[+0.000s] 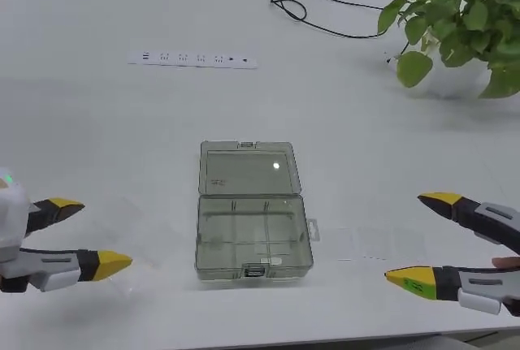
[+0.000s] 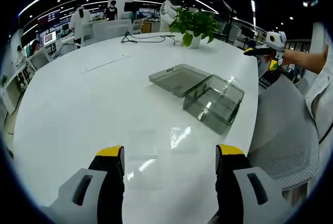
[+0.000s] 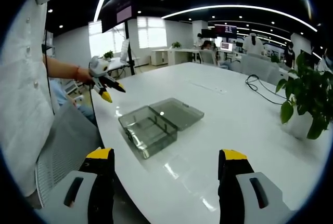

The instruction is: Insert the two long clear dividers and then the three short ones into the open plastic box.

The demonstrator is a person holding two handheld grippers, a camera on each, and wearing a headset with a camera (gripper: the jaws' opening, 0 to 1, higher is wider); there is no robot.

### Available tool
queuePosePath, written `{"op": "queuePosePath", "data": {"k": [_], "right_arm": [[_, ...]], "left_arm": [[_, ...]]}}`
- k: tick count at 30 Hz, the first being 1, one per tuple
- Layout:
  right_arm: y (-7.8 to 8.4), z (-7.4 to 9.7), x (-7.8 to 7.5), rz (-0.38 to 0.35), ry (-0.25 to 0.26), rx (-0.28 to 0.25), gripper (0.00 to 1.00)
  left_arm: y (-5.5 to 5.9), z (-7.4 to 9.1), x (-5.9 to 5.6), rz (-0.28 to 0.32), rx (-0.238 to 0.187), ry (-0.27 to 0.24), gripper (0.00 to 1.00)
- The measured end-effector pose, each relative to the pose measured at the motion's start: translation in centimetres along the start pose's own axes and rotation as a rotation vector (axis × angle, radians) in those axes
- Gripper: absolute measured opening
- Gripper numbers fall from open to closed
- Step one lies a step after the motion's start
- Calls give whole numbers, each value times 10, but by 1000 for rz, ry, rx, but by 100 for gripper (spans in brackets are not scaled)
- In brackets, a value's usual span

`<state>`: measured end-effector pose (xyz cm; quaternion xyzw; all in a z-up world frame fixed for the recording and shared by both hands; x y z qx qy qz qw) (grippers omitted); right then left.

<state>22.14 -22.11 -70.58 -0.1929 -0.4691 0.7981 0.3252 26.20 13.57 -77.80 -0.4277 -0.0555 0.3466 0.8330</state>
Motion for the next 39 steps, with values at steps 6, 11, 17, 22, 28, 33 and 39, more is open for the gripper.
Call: {"op": "queuePosePath", "data": {"k": [6, 11, 17, 22, 28, 33, 39], "right_arm": [[2, -1, 0, -7, 2, -1, 82], [2, -1, 0, -13, 4, -3, 82], [3, -2, 0, -18, 3, -2, 82], [4, -3, 0, -19, 3, -2, 82], [4, -3, -1, -23, 7, -2, 82], [5, -3, -1, -27, 9, -3, 82], [5, -3, -2, -30, 12, -6, 82]], "left_arm": [[8, -1, 10, 24, 46, -30, 64], [15, -3, 19, 40, 93, -67, 57], [22, -5, 28, 47, 142, -93, 49], [29, -9, 32, 44, 190, -105, 47], [36, -13, 34, 38, 254, -122, 43], [41, -15, 36, 43, 296, -136, 41], [47, -15, 37, 37, 347, -148, 39]]}}
Point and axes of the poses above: the centre of the closed fingertips' face, and the gripper's own axes: z roughly backward along the fingers, x roughly to its left, y roughly out of its underside, the point moved 1 cm from there along z, roughly backward along the fingers, and after that the axes turned 7 degrees about y, right-handed, at the moved point
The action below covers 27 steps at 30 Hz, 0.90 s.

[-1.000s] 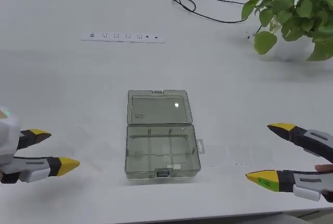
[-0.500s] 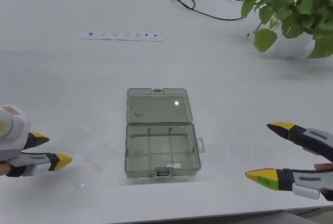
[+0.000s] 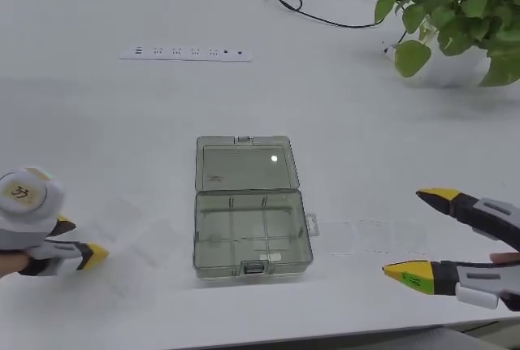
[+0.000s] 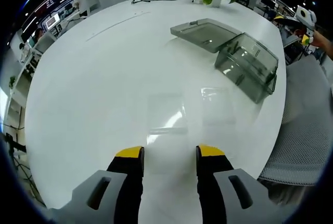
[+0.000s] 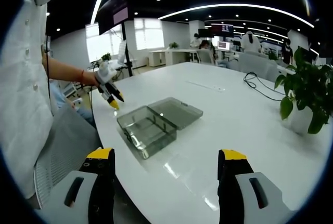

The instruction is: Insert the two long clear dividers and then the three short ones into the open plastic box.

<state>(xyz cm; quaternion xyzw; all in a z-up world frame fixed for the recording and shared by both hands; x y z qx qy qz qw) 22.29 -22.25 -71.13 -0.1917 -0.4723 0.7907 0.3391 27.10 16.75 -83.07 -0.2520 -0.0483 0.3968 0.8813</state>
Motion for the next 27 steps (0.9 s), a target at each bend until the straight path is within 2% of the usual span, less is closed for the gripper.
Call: {"op": "queuePosePath", "data": {"k": [5, 7, 27], "right_arm": [[1, 0, 1, -1, -1, 1, 82], [1, 0, 1, -3, 0, 2, 82], [3, -1, 3, -6, -5, 8, 81]], "left_arm": [[3, -3, 1, -13, 37, -7, 38], [2, -3, 1, 3, 31, -2, 38], [1, -5, 5, 24, 90, -11, 32]]}}
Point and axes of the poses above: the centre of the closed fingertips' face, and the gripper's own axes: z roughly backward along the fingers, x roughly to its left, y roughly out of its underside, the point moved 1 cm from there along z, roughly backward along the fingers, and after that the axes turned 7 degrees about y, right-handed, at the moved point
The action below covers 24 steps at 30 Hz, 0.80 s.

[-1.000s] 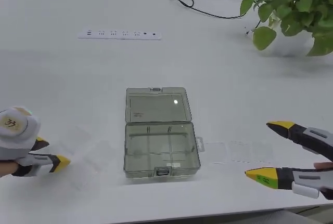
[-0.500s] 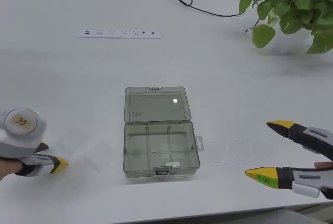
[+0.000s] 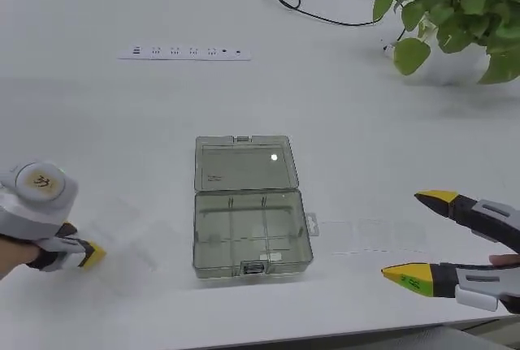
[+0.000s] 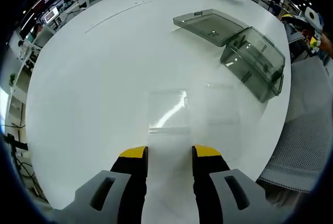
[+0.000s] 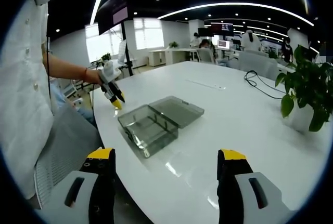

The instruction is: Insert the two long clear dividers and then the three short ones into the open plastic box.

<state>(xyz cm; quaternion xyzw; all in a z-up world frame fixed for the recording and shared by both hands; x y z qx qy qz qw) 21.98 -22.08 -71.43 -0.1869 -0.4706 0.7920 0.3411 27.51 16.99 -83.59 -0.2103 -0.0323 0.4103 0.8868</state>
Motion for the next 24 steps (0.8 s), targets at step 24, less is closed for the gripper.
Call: {"op": "queuePosePath", "data": {"k": [24], "right_arm": [[-1, -2, 4, -1, -4, 0, 80]], "left_arm": [[-3, 4, -8, 84, -58, 45, 31]]}}
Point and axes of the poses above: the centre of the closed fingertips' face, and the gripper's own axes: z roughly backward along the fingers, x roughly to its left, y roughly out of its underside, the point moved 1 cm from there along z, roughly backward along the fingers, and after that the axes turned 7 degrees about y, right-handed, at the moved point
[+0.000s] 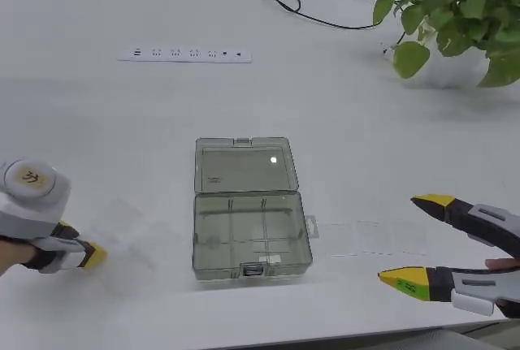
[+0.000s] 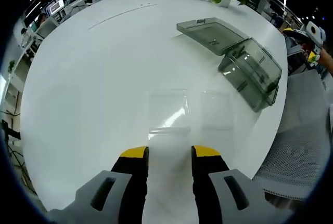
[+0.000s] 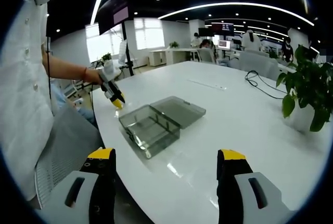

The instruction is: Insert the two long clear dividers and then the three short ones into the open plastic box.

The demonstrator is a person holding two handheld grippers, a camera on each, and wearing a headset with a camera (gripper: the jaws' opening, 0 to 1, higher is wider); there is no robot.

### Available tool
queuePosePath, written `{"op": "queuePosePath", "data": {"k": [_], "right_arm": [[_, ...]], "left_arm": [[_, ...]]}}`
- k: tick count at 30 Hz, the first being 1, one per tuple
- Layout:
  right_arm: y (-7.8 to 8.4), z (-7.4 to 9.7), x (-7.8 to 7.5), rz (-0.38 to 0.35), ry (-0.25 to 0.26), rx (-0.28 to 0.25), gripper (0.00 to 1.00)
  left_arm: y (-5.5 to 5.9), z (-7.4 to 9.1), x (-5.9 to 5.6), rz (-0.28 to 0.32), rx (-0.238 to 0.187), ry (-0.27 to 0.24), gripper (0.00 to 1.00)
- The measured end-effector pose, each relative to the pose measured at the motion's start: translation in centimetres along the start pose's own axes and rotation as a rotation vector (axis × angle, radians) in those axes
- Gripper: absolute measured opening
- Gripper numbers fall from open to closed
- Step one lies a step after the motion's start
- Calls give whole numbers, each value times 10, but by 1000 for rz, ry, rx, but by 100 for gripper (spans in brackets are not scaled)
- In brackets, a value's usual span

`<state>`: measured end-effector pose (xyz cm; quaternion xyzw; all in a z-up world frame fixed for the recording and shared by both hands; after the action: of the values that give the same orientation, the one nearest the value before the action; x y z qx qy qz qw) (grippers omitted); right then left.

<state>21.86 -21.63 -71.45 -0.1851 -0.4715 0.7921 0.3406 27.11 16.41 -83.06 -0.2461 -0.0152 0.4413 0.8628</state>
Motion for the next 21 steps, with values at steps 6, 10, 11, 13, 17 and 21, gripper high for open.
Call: {"op": "queuePosePath", "data": {"k": [6, 10, 11, 13, 17, 21], "right_arm": [[-4, -2, 3, 8, -8, -1, 80], [-10, -2, 4, 6, -11, -13, 80], [-12, -3, 5, 7, -13, -15, 80], [-14, -4, 7, 17, -18, -14, 80], [-19, -5, 9, 23, -26, -21, 80], [-28, -6, 12, 16, -27, -41, 79]], "left_arm": [[-7, 5, -7, 43, -64, 29, 31], [-14, 9, -13, 67, -112, 48, 31], [-16, 11, -15, 72, -127, 53, 31], [-20, 14, -18, 79, -149, 59, 31], [-26, 19, -26, 93, -190, 76, 31], [-36, 26, -36, 104, -244, 99, 31]]}}
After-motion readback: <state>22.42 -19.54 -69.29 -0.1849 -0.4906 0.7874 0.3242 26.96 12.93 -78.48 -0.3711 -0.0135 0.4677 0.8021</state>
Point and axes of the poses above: the centre of the closed fingertips' face, and the gripper's own axes: z roughly backward along the fingers, x roughly to its left, y roughly out of its underside, the point moved 1 cm from there along z, roughly backward along the fingers, and after that the axes turned 7 degrees about y, right-handed, at the moved point
